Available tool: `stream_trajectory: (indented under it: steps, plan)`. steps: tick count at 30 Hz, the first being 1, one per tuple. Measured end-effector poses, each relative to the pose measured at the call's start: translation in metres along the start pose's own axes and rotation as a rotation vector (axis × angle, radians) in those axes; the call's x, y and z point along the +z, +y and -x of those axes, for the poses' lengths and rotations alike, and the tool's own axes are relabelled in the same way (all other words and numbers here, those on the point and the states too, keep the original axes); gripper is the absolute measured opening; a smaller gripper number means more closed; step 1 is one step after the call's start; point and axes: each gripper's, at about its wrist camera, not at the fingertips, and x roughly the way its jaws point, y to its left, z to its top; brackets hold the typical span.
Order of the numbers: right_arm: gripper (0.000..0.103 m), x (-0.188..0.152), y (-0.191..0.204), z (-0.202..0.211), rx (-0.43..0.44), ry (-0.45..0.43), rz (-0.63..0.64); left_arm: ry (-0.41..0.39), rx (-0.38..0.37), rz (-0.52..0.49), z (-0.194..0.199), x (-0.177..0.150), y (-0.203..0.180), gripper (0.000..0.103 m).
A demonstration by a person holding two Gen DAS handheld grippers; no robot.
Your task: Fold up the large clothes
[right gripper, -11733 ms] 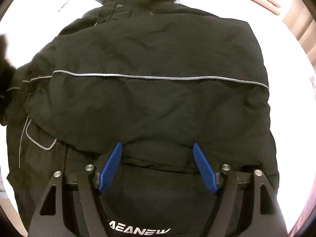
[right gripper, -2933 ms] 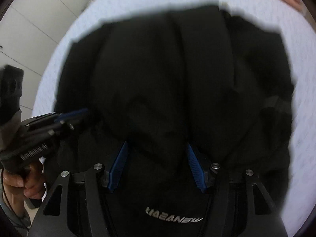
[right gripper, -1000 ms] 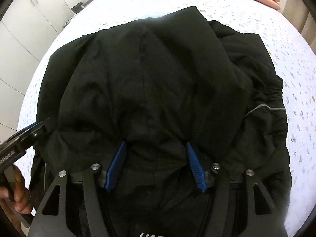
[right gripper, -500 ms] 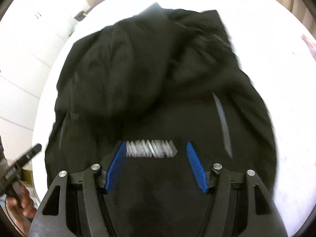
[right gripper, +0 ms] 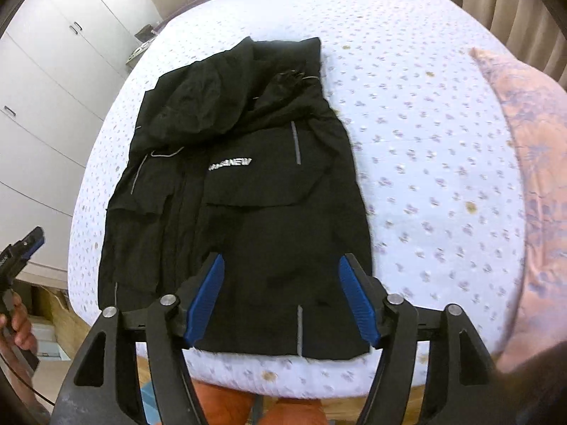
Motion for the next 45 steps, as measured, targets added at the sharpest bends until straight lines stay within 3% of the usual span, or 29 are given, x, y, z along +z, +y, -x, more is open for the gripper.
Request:
stream_trajectory:
  steps: [4,8,17,24,26,39,44,45]
  plan:
    - [0.074,-0.013,-0.017,-0.014,-0.029,0.039,-0.027,0.032,0.051,0.061,-0.002,-0.017,0.040,0.049]
    - [0.074,-0.022,-0.029,-0.044,-0.072,0.080,-0.050,0.108,0.061,0.159,-0.032,-0.042,0.088,0.049]
    - [0.074,-0.041,-0.042,-0.111,-0.102,0.151,-0.027,0.216,-0.049,0.376,-0.110,-0.100,0.155,0.049]
    - [0.074,-0.062,-0.064,-0.140,-0.094,0.184,-0.067,0.284,-0.055,0.325,-0.147,-0.117,0.160,0.051]
    - [0.075,-0.068,-0.070,-0.142,-0.071,0.184,-0.087,0.283,-0.067,0.312,-0.148,-0.116,0.157,0.056]
    - [0.080,-0.079,-0.075,-0.135,-0.044,0.179,-0.067,0.311,-0.020,0.242,-0.154,-0.110,0.132,0.056]
    - [0.059,-0.084,-0.055,-0.134,-0.077,0.185,0.024,0.303,0.005,0.263,-0.156,-0.111,0.122,0.050]
    - [0.050,-0.084,-0.054,-0.132,-0.059,0.189,0.026,0.303,0.010,0.251,-0.156,-0.111,0.119,0.046]
